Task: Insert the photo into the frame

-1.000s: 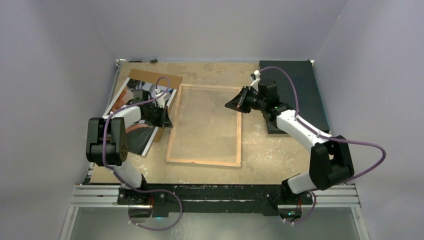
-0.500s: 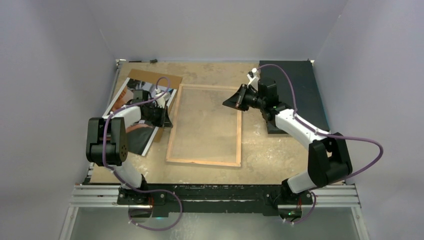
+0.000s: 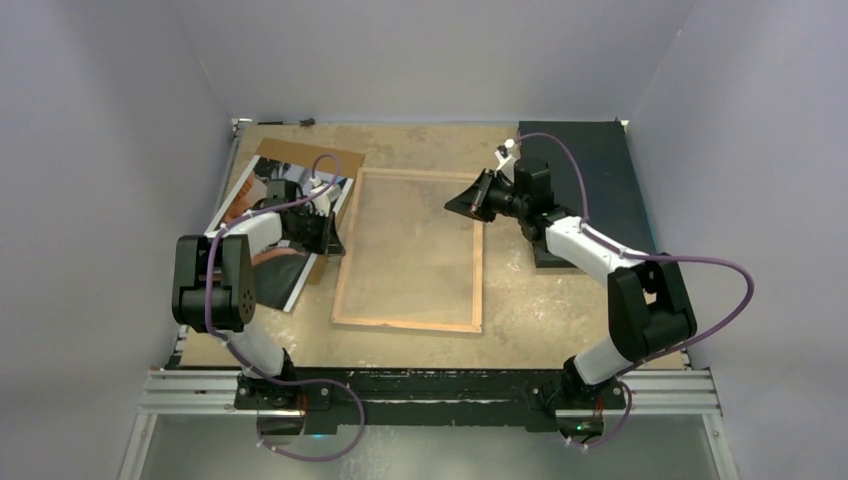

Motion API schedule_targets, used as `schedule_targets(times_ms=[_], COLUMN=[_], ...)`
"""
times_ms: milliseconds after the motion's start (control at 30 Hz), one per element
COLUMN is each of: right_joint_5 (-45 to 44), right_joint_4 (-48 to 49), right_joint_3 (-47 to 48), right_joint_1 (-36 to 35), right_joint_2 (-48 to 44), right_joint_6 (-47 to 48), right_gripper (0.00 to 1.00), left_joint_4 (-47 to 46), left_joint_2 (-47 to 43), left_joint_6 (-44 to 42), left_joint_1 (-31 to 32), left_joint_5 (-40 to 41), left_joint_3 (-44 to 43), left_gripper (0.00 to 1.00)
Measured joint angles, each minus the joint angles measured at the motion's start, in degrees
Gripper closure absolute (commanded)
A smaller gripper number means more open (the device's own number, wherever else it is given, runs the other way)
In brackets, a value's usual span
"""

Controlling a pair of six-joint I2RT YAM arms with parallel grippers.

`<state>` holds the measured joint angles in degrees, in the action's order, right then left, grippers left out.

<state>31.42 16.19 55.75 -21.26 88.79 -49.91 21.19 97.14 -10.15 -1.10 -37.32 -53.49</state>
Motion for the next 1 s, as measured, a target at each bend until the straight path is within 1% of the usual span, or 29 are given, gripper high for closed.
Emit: schedule_targets(times_ms=[300, 467, 767, 1000], right_joint_5=[-2.2, -4.3, -5.3, -7.4], right_joint_4=[3.8, 3.8, 3.8, 3.3], right_joint_3=[-6.2, -9.0, -9.5, -11.6], right_joint_1=[0.9, 0.9, 0.8, 0.8], right_joint_2=[-0.2, -1.6, -2.0, -2.3], right_joint_6=[-5.6, -7.4, -7.8, -8.4], right_gripper=[1.00, 1.00, 1.00, 1.00], left_joint_4=[0.1, 0.3, 0.3, 0.5], left_joint_2=[-0.1, -0.2, -0.2, -0.3], left_joint_6=[-0.1, -0.4, -0.5, -0.5], left_joint_1=[0.0, 0.0, 0.0, 0.0], left_joint_5=[0.0, 0.2, 0.1, 0.1], left_joint_3=[0.0, 0.0, 0.0, 0.0], left_gripper=[1.00, 1.00, 1.00, 1.00])
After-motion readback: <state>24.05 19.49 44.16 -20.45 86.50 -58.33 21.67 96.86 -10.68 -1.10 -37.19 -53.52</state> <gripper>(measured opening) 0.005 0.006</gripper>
